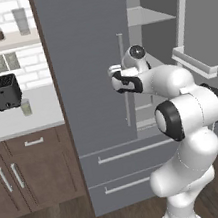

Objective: Grab a lemon wedge from the fridge and one ice cube from the ice bowl, and put them in the glass of lemonade.

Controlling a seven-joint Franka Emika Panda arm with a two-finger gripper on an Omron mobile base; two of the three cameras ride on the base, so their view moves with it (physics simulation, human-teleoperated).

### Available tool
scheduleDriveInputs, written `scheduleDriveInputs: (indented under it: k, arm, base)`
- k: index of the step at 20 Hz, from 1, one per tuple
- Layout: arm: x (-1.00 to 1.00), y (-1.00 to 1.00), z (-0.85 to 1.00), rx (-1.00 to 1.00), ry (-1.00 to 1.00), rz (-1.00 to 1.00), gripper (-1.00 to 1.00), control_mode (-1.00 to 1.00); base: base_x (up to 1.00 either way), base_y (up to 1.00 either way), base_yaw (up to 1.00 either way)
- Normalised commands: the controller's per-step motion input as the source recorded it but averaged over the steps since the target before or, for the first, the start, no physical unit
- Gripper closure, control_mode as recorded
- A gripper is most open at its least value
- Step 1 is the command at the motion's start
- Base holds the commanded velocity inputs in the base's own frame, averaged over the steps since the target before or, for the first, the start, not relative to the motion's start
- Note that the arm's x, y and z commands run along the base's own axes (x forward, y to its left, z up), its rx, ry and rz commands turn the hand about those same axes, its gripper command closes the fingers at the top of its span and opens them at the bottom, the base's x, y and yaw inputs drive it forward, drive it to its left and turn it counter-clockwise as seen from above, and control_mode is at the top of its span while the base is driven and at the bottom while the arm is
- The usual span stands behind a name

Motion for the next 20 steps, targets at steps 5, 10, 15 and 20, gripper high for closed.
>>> scheduleDriveInputs:
  k: [5, 10, 15, 20]
  arm:
    - [0.11, -0.13, 0.02, 0.00, 0.00, -0.01, -1.00, -1.00]
    - [0.17, 0.00, 0.00, 0.00, 0.00, 0.00, 1.00, -1.00]
    - [0.16, 0.00, 0.00, 0.00, 0.00, 0.00, 1.00, -1.00]
    - [0.04, 0.03, 0.00, 0.00, 0.00, 0.00, 1.00, -1.00]
  base:
    - [0.00, 0.00, 0.00]
    - [0.00, 0.00, 0.00]
    - [0.00, 0.00, 0.00]
    - [0.00, 0.00, 0.00]
